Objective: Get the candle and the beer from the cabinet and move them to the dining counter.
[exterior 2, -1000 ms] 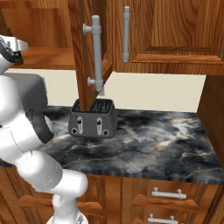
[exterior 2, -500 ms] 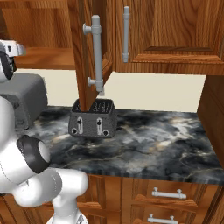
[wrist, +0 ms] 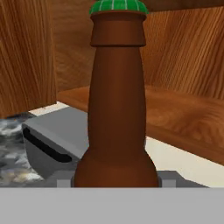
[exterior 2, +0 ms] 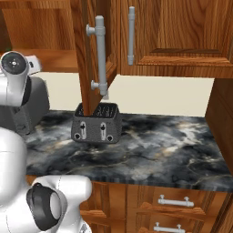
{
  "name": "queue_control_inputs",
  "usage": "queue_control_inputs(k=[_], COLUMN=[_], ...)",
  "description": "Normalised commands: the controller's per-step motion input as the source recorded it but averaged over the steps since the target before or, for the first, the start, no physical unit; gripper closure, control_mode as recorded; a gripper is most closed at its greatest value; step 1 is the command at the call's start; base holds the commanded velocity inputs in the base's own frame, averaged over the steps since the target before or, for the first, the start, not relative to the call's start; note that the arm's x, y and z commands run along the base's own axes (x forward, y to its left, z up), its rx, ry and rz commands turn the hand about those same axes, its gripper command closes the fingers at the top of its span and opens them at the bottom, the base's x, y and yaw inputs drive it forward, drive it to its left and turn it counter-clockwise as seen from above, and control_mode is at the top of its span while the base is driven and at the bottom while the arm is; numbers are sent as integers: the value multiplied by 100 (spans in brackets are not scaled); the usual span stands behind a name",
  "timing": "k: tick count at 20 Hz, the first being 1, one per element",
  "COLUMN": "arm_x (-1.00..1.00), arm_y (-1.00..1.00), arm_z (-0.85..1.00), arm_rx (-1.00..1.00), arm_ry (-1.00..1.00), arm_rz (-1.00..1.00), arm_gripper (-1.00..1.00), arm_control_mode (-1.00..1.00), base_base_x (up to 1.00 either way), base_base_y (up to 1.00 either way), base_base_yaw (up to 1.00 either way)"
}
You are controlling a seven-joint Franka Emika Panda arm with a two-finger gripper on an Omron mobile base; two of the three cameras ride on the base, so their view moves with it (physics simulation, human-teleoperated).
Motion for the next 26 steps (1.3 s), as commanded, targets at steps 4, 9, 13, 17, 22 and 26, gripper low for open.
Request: queue_control_inputs(k=[4,9,13,17,22,26], arm_x=[-61,-68,-90,-100,-94,-75], arm_y=[-2,-14,-14,-10,-47,-43], arm_z=[-29,-4,-6,-9,-10,-13], arm_rx=[-14,-10,-7,-1,0,0], arm_ry=[0,0,0,0,-2,0], arm_rz=[26,26,21,7,0,0], arm_gripper=[100,100,100,100,100,100], arm_control_mode=[-100,-100,-100,-100,-100,-100], base_base_x=[0,0,0,0,0,0], base_base_y=[0,0,0,0,0,0], base_base_yaw=[0,0,0,0,0,0])
